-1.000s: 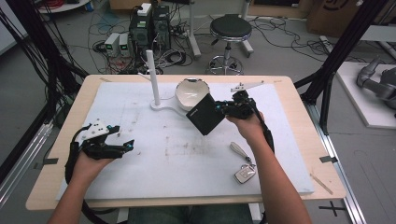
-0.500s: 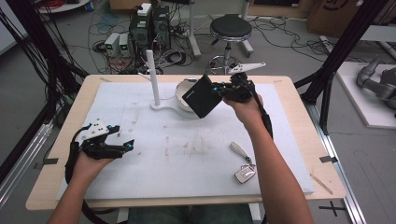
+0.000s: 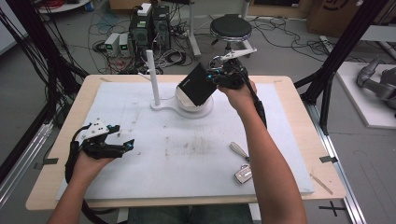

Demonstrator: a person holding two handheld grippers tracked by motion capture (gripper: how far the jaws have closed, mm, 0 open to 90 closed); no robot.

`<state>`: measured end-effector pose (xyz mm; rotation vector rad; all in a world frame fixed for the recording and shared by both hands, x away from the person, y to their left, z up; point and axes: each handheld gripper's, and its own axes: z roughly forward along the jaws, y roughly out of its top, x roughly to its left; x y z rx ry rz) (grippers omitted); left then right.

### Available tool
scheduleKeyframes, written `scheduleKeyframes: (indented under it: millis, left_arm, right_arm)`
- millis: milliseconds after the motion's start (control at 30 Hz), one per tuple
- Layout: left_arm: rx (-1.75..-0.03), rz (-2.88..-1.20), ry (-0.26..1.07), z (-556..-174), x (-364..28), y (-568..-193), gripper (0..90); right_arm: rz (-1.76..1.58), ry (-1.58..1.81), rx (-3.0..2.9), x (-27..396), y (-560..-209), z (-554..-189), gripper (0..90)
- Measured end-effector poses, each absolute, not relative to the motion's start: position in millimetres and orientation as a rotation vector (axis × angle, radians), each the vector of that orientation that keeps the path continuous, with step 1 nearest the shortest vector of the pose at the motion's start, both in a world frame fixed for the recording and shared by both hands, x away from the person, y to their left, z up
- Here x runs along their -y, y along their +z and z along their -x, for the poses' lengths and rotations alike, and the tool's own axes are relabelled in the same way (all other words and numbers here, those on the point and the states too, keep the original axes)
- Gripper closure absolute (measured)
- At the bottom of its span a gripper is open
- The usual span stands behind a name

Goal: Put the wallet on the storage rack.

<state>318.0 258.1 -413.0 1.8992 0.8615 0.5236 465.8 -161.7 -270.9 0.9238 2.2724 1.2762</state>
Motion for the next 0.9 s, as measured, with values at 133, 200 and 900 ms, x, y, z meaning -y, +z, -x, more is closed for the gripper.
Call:
scheduleKeyframes:
  millis: [133, 200, 900]
  left_arm:
    - [-0.861, -1.899, 0.527, -318, -257, -413, 16.9]
    - [-0.862, -1.901, 0.526, -318, -257, -413, 16.9]
    - [-0.858, -1.907, 0.516, -318, -255, -414, 16.9]
  right_arm:
    - [-0.933, 1.25, -2.268, 159, -272, -473, 84.1]
    - [-0.933, 1.247, -2.264, 159, -274, -477, 84.0]
    - [-1.022, 1.173, -2.252, 145, -306, -508, 83.8]
